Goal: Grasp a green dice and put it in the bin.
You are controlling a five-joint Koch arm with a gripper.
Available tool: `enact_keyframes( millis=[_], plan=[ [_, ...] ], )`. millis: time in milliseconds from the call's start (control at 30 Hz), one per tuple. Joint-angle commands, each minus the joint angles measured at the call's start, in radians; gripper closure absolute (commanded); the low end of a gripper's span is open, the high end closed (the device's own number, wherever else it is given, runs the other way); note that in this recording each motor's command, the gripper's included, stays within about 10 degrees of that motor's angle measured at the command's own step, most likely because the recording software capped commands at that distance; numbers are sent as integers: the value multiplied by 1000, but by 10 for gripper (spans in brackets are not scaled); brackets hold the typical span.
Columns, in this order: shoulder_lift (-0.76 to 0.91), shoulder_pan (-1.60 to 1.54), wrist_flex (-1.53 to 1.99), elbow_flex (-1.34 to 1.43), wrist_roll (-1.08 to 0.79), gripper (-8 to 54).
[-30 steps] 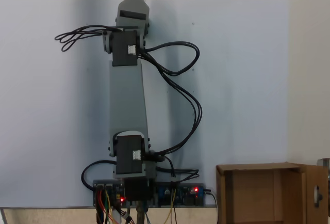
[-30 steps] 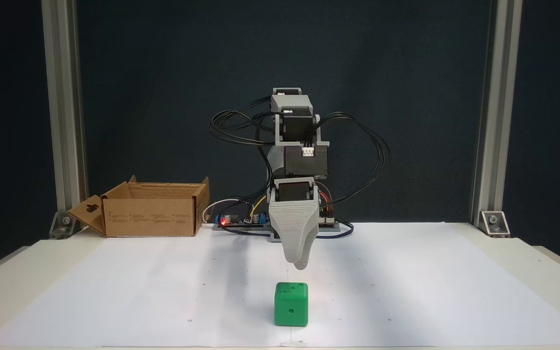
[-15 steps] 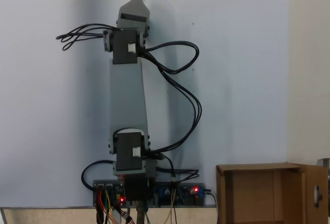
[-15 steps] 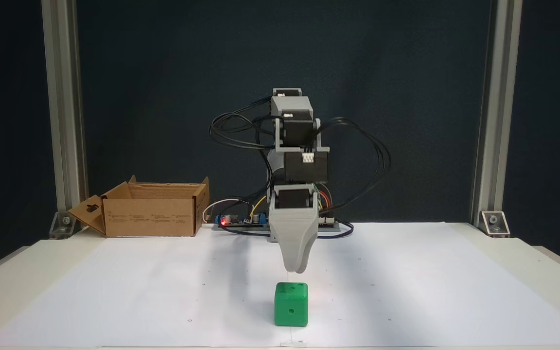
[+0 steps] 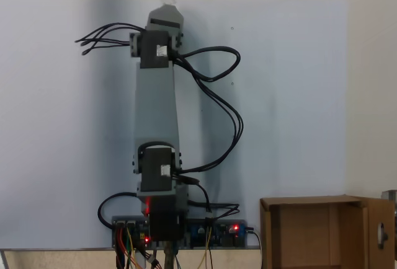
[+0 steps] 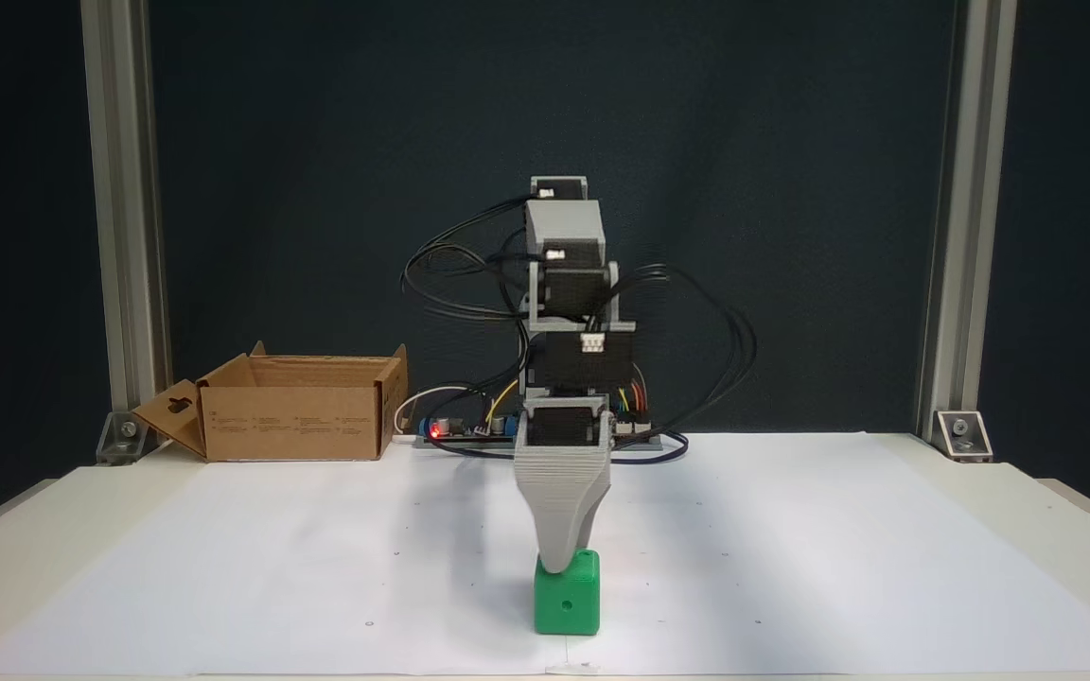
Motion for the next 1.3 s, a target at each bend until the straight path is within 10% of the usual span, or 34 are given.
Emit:
enact_keyframes(
  millis=[0,1267],
  plan=[
    [0,15,-18,-100,-32,40],
    [-61,-3,-103,-112,-32,41]
  ],
)
